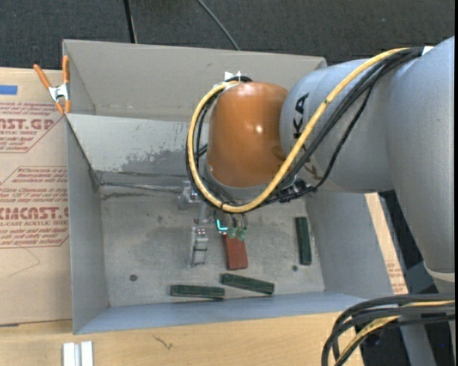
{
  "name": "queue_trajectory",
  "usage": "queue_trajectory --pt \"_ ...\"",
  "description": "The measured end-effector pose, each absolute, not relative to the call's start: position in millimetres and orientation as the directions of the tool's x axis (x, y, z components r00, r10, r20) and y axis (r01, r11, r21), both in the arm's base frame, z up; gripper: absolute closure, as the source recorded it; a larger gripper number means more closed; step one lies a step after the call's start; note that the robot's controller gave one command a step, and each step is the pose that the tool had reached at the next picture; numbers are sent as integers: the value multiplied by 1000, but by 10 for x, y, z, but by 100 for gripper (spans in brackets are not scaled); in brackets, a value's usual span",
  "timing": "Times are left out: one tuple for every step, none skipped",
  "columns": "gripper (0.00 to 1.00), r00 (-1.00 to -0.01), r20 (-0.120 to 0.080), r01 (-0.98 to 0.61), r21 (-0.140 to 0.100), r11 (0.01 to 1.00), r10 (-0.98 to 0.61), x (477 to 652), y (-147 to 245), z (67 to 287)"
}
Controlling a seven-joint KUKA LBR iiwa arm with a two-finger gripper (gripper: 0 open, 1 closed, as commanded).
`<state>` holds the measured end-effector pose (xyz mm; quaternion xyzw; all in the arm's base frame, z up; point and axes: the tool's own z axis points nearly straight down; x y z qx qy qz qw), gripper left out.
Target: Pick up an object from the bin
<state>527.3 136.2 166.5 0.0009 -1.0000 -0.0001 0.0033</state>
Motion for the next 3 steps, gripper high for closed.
queue_trajectory --pt "100 -1000 -1 0 1 1000 0 5294 1355 1704" --pt "100 -1000 -1 0 1 1000 0 5294 1355 1704" --pt "100 -998 -5 56 1 998 56 5238 1431 1569"
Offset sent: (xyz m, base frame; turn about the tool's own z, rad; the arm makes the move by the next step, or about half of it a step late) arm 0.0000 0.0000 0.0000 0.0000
